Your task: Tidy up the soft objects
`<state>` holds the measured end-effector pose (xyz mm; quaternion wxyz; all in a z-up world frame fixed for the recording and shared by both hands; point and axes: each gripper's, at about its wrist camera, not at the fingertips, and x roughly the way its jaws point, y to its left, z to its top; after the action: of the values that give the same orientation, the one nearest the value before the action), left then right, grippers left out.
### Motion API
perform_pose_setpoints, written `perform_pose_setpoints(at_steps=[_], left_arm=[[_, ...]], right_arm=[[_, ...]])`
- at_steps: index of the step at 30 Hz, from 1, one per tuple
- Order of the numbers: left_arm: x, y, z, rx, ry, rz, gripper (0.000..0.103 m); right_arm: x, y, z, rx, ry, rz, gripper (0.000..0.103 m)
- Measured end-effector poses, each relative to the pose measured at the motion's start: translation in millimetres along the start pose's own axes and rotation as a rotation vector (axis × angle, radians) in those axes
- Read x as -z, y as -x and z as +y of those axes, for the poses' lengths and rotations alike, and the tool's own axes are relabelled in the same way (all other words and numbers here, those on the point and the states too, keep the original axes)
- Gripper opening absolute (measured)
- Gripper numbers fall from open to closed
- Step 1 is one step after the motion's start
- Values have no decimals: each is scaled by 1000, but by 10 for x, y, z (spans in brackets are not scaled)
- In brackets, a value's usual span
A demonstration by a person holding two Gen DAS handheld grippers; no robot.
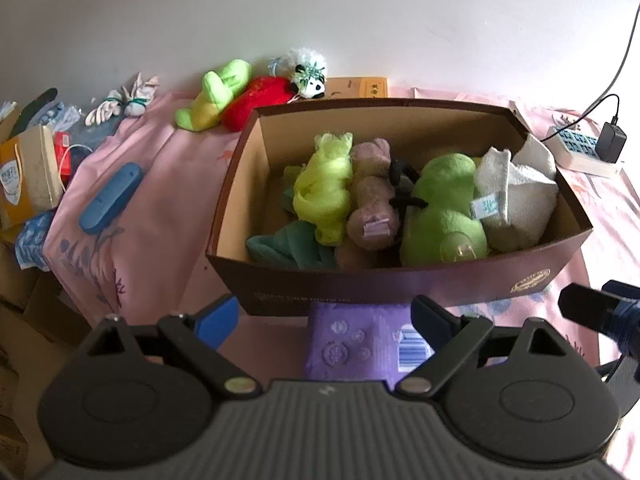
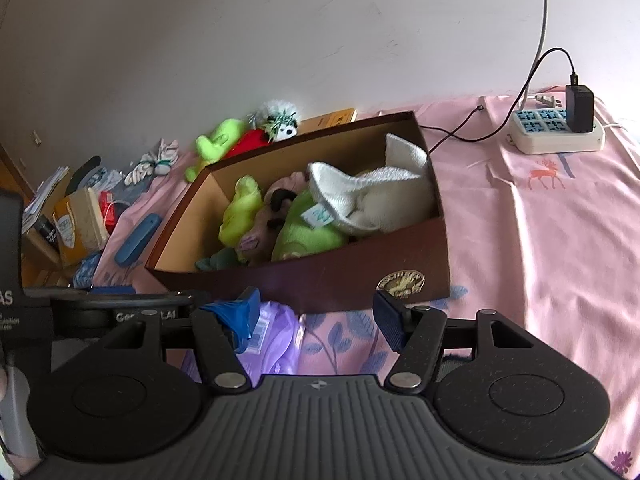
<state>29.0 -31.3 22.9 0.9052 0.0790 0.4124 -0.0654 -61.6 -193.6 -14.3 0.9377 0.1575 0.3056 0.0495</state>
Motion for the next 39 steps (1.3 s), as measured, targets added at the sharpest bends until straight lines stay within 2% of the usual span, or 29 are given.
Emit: perform_pose_setpoints(at_steps=[10, 25, 32, 39], left_arm=[[115, 63, -36, -7, -23, 6, 92], [294, 108, -14, -23, -25, 25, 92], [383, 169, 27, -19, -3, 16, 92], [561, 259, 76, -22, 20, -4, 92]], right_arm=[[212, 31, 84, -10, -6, 23, 48], [387, 70, 251, 32, 25, 52, 48], [483, 164, 328, 68, 56, 33, 48], [743, 284, 315, 79, 45, 5, 49]])
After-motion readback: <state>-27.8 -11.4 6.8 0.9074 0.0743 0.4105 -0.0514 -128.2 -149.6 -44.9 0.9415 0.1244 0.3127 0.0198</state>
